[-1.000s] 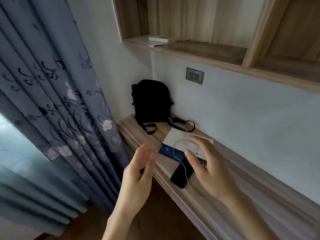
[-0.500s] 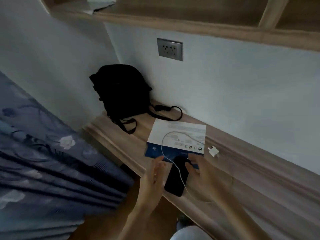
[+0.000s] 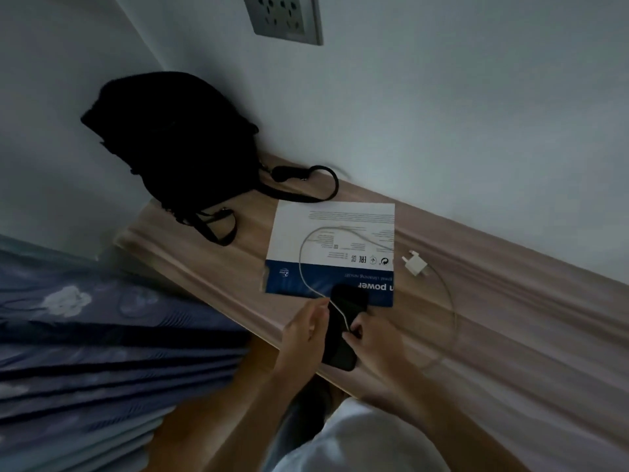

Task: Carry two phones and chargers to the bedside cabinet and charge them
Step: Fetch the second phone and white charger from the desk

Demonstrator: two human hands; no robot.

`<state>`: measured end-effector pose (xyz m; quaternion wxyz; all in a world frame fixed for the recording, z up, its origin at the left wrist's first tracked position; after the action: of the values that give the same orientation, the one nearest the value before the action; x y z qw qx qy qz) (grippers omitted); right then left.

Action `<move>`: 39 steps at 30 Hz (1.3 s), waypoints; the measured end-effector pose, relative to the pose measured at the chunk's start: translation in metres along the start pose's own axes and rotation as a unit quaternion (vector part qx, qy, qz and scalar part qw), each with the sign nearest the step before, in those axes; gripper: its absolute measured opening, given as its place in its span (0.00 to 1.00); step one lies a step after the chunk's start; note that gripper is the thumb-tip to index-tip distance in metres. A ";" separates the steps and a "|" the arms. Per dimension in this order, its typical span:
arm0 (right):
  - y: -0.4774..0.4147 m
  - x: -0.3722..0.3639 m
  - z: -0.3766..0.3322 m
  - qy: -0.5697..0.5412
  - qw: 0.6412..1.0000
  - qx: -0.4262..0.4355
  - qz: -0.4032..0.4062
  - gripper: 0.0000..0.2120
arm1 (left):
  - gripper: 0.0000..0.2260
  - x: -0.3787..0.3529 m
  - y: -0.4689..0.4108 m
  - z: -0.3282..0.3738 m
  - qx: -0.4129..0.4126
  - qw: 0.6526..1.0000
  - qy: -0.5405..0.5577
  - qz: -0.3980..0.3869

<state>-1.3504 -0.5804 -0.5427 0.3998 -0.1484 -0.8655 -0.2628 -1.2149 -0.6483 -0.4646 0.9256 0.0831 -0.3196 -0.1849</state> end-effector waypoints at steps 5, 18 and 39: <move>-0.010 0.010 -0.008 0.000 1.000 0.021 -0.006 0.07 | 0.11 0.005 -0.017 0.005 -0.017 1.000 -0.005 -0.018; 0.041 0.202 -0.117 -0.193 0.936 0.116 0.272 0.05 | 0.11 0.038 -0.047 0.134 -0.277 0.954 0.042 -0.106; -0.056 0.171 -0.103 -0.269 0.935 -0.030 0.230 0.17 | 0.06 0.204 -0.016 0.331 -0.412 0.857 0.296 -0.085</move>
<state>-1.4222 -0.6778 -0.3736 0.1973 -0.4206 -0.8745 -0.1391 -1.2769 -0.7551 -0.0960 0.9068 -0.2287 0.0835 -0.3440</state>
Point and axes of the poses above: each hand's wrist, its own y-axis away from the middle knuckle, its own x-axis out of the back of the hand, z = x × y, the point moved 10 cm from there along -y, towards the middle knuckle, and after that the axes turned 9 degrees about z, right-handed, at the moved point
